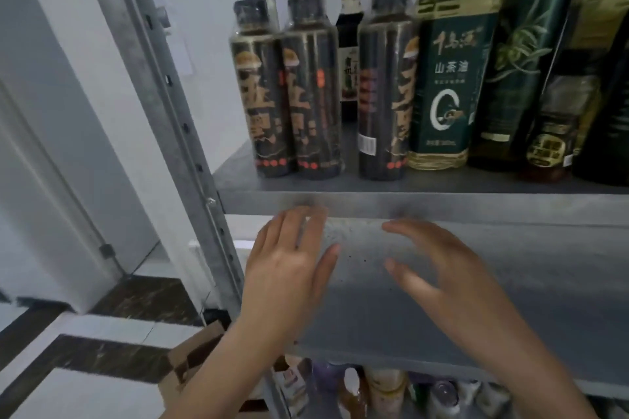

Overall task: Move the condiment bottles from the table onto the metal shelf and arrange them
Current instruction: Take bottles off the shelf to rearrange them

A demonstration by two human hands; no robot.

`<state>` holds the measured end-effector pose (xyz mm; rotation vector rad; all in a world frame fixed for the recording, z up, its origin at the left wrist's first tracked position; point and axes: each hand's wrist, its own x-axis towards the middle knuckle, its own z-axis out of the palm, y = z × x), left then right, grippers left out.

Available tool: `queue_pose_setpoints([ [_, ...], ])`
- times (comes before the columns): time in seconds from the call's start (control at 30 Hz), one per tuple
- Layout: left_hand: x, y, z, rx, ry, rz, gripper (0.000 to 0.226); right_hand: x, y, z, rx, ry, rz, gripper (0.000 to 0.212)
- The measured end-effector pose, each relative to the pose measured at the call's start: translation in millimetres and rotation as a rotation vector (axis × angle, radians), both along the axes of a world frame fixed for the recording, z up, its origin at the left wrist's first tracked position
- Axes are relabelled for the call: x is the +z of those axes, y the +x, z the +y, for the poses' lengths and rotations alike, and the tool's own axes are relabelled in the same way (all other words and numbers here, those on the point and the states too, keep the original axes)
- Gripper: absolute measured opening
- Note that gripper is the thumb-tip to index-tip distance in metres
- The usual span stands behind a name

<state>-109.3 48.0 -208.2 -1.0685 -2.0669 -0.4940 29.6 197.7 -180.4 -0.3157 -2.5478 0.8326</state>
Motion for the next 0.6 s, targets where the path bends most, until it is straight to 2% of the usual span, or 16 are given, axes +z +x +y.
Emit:
queue_pose_setpoints([
  [0.2, 35.9, -29.2, -18.2, -0.150, 0.258, -0.245, 0.051, 32.6, -20.5, -28.4, -0.200, -0.085, 0.198, 0.040],
  [0.33, 58.8, -42.0, -12.8, -0.194, 0.422, -0.538, 0.072, 54.5, -44.1, -24.3, -0.328, -0.103, 0.401, 0.044],
  [0.43, 73.6, -58.6, -0.4, -0.239, 0.502, -0.734, 0.087, 59.7, -64.1, -15.6, -0.405, -0.082, 0.455, 0.054],
  [0.6, 86.6, -83.9, 10.6, -0.346, 0.513, -0.868, 0.094, 67.1, -86.2, -8.0, -0.556, -0.048, 0.432, 0.068],
])
